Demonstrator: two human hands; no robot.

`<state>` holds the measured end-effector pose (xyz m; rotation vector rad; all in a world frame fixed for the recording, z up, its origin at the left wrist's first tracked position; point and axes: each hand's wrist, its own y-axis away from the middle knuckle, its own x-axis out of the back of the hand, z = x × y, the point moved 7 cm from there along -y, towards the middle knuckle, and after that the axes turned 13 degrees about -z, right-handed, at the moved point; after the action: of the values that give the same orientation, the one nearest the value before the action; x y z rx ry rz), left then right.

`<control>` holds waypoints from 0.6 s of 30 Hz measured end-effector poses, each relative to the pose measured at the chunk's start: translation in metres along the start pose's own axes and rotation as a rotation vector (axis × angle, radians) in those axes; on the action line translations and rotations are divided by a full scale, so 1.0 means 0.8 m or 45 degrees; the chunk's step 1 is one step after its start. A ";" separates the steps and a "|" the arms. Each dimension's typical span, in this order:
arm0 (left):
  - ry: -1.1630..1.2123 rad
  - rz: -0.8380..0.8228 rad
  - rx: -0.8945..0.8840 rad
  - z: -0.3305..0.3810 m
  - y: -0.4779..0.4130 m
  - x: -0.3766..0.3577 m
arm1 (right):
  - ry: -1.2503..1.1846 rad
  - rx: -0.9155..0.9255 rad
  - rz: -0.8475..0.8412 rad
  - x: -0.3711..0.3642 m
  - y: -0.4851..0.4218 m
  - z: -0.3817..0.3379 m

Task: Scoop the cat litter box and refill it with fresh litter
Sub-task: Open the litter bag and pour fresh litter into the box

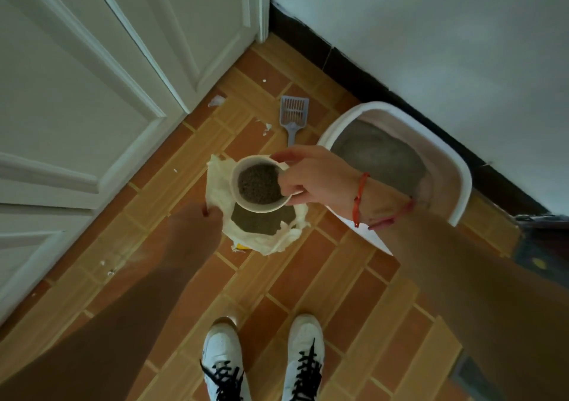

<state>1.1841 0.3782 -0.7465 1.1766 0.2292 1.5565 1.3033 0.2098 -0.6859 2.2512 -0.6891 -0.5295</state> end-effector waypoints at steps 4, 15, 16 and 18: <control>-0.022 0.039 0.018 0.018 0.010 -0.007 | -0.232 0.114 0.028 0.031 0.030 0.001; 0.015 0.102 -0.002 0.025 0.015 -0.025 | -0.541 0.068 0.371 0.120 0.062 0.084; -0.002 0.118 -0.020 0.028 0.015 -0.027 | -0.588 0.042 0.430 0.130 0.065 0.100; -0.025 0.139 -0.050 0.033 0.014 -0.034 | -0.629 -0.020 0.575 0.154 0.074 0.132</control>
<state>1.1943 0.3404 -0.7409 1.1897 0.1229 1.6367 1.3223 0.0450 -0.7333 1.8672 -1.3900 -0.8608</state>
